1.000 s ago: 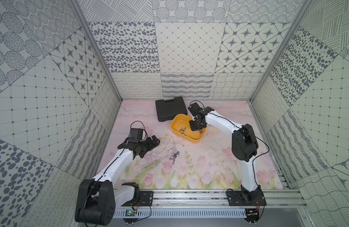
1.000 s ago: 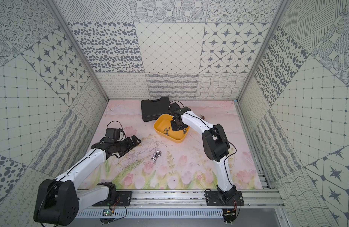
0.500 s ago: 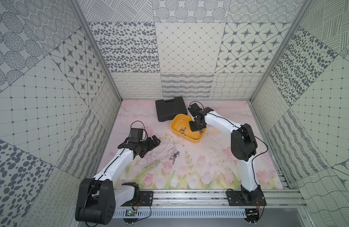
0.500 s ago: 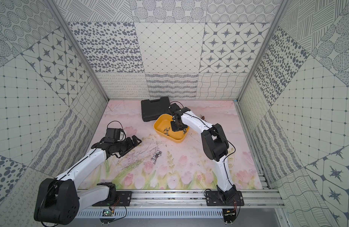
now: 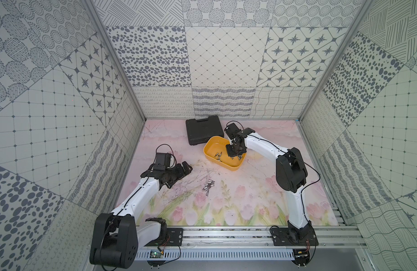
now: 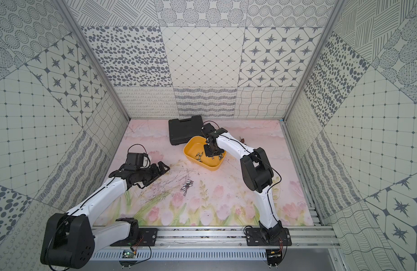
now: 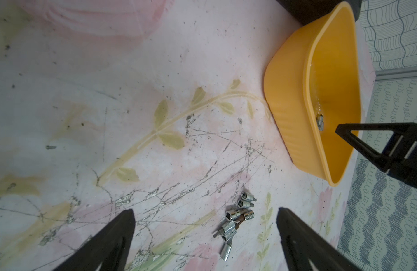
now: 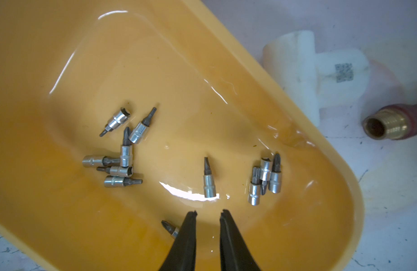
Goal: Put the bit on the desktop into the storage box
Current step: Place the screwdriver bit in the storage box, then pick up the screwdriver bit from the center of the board.
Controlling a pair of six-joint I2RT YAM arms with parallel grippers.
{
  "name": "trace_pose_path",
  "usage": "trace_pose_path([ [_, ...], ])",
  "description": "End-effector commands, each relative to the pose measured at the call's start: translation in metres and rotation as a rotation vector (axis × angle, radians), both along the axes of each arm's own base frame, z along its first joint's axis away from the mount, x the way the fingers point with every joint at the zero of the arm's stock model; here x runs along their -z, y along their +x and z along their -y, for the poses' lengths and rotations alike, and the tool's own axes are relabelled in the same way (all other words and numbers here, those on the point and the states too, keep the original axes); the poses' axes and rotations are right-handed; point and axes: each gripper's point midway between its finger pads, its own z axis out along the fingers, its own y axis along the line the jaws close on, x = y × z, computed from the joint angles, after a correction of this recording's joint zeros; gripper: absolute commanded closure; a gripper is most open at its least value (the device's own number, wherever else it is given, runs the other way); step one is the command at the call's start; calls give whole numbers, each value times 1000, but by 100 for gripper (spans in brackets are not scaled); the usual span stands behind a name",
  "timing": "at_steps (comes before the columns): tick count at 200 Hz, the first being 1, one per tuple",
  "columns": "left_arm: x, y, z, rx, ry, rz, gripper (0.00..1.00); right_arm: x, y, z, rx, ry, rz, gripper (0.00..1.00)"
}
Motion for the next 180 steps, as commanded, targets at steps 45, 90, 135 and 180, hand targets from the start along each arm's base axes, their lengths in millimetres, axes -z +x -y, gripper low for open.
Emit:
trace_pose_path([
  [45, -24, -4, 24, 157, 0, 59, 1, -40, -1, 3, -15, 33, 74, 64],
  [90, -27, -25, 49, 277, 68, 21, 6, -79, -8, 25, -11, -3, 175, 55],
  [135, -27, -51, 64, 344, 172, -30, 10, -119, -20, 62, 45, -62, 301, 38],
  [180, -22, -71, 82, 432, 268, -78, 14, -143, -37, 99, 118, -96, 398, 19],
])
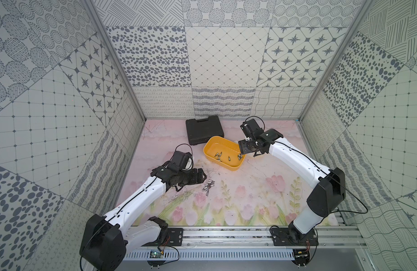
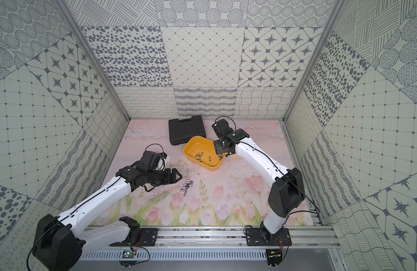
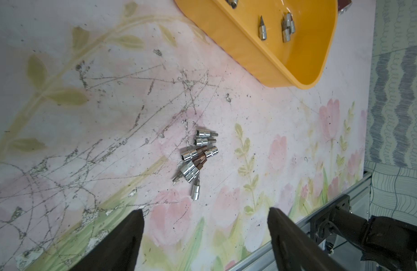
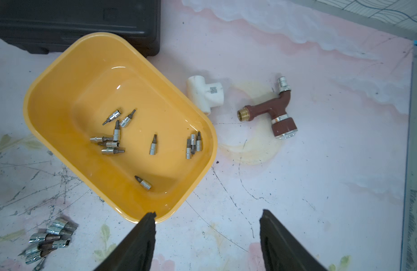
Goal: Put the bit on the desktop into the storage box
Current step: Pick up the screwdriver bit from the center of the board.
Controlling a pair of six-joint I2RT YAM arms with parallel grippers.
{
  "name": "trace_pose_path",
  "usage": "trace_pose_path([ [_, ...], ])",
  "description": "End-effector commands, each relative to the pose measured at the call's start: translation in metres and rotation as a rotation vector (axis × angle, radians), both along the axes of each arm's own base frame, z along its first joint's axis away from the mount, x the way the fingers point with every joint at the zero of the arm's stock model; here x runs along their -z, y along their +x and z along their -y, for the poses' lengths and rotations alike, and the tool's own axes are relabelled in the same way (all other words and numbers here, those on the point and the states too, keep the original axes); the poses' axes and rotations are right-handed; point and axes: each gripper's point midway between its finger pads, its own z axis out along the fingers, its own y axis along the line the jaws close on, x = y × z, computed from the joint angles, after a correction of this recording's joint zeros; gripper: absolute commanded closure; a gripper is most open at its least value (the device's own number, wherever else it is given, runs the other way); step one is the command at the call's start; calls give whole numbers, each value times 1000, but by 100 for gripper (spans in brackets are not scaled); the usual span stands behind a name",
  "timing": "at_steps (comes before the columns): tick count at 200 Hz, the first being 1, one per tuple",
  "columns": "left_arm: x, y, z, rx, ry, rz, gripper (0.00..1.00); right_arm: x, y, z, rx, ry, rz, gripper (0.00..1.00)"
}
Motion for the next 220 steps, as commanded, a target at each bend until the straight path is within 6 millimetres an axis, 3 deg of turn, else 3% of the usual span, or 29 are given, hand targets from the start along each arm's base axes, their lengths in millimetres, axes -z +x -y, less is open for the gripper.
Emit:
trace_pose_path([
  [1, 12, -23, -4, 33, 161, -60, 14, -20, -1, 22, 59, -23, 96, 18],
  [45, 22, -38, 14, 114, 231, -96, 20, -36, -18, 52, 129, 0, 167, 4],
  [111, 52, -42, 29, 177, 343, -154, 28, -52, -32, 83, 221, 75, 263, 3],
  [143, 64, -41, 32, 205, 405, -181, 39, -51, -34, 90, 238, 82, 267, 3],
  [220, 83, -33, 37, 246, 494, -208, 53, -43, -33, 93, 249, 87, 253, 4],
])
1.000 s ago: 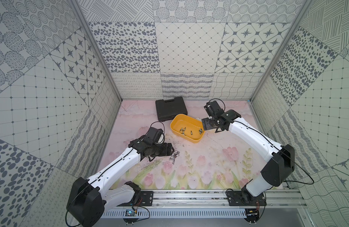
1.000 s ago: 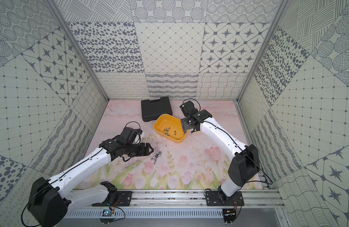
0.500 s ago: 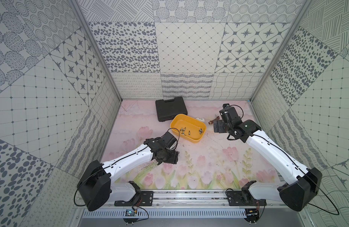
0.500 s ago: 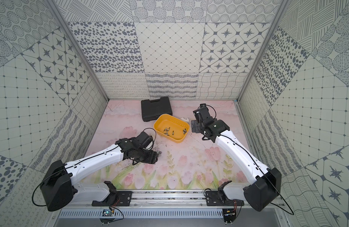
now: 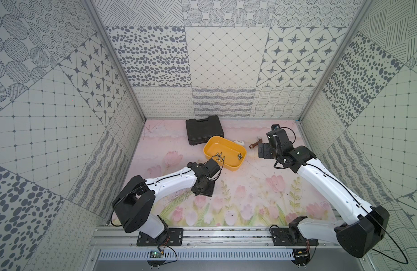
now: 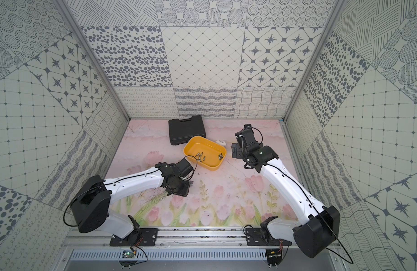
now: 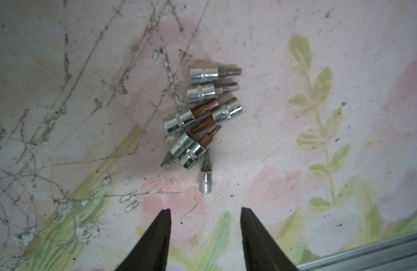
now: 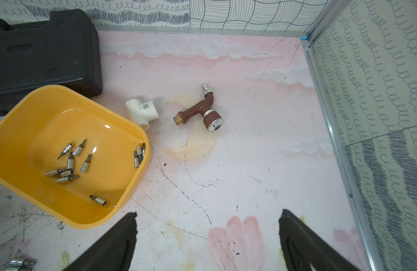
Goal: Put the bit on the desktop into the storage box
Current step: Pick up the screwdriver bit from the center of the board.
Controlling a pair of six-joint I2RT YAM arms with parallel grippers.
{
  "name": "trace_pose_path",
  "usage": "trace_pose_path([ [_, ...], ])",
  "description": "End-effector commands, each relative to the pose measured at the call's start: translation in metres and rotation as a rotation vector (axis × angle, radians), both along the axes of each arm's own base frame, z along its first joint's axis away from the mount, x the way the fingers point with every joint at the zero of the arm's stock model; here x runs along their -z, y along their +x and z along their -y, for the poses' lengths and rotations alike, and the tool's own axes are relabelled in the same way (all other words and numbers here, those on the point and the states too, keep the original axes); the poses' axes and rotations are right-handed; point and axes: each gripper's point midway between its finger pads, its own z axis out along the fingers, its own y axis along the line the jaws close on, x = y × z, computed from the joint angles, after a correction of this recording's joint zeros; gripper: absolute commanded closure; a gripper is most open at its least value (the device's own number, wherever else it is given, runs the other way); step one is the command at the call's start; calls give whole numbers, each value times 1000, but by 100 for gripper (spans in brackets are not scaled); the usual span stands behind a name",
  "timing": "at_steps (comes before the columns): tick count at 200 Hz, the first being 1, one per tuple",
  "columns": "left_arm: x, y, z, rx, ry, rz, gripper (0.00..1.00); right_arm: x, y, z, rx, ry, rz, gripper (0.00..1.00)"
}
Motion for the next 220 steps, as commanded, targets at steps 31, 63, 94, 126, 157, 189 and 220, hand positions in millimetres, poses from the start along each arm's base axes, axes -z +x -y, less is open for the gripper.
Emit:
trace_pose_path([
  [31, 12, 2, 0, 44, 83, -24, 60, -4, 3, 3, 21, 30, 35, 3],
  [63, 18, 2, 2, 50, 94, -37, 64, -3, 3, 4, 24, 32, 33, 4],
  [94, 24, 1, 3, 59, 108, -52, 68, -4, 3, 6, 26, 31, 36, 3],
  [126, 29, -2, 2, 65, 122, -68, 70, -3, 4, 6, 27, 32, 33, 4],
  [157, 33, -4, 1, 68, 136, -76, 72, -2, 4, 7, 28, 34, 30, 4],
  [189, 36, -6, -2, 68, 151, -81, 75, 0, 3, 7, 30, 35, 27, 3],
  [220, 36, -6, -1, 71, 152, -80, 79, 1, 3, 8, 31, 34, 25, 3],
])
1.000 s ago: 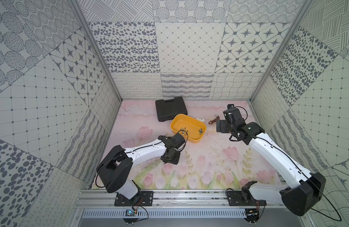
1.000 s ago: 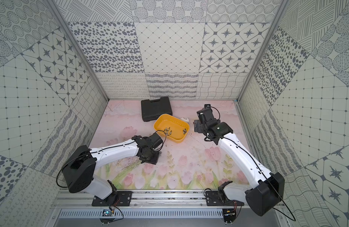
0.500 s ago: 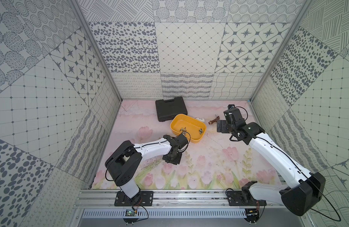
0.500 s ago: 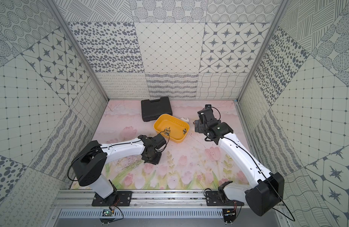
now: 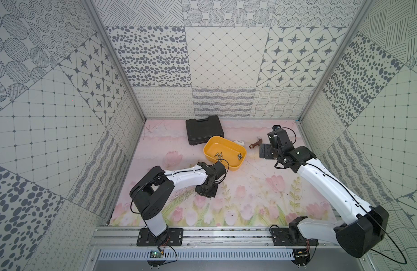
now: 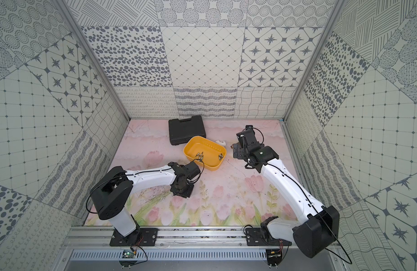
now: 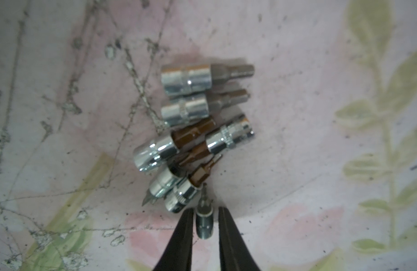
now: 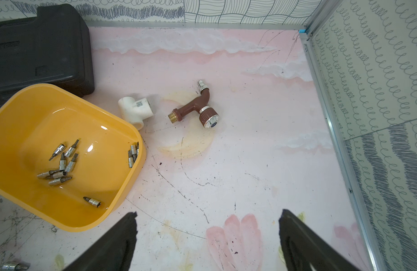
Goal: Put the bit on the desktop into the storage box
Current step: Pick up the screwdriver bit from the center of the board.
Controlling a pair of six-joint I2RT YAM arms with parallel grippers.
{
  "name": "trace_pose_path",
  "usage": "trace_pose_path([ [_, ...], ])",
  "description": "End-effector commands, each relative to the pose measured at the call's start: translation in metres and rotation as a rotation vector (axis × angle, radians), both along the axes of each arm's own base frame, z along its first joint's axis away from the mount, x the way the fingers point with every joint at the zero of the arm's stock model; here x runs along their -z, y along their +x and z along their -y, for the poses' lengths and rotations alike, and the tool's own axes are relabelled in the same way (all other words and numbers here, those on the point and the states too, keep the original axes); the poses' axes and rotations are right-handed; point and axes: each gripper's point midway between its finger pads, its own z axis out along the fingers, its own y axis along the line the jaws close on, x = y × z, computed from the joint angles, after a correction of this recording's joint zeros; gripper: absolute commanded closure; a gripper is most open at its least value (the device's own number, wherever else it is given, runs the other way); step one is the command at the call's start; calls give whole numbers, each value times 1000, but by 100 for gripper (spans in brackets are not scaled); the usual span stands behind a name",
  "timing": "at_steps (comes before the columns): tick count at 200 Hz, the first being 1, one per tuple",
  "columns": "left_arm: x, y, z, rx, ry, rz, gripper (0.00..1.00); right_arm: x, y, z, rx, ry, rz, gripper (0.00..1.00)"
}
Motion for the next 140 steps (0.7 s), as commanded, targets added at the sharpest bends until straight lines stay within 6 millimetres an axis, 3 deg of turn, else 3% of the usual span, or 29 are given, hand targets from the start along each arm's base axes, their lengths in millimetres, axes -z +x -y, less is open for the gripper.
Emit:
trace_pose_path([
  [1, 2, -5, -6, 16, 38, -14, 79, -8, 2, 1, 13, 30, 43, 3],
  [140, -12, -3, 0, 31, -1, 21, 89, -9, -1, 7, 22, 29, 52, 3],
])
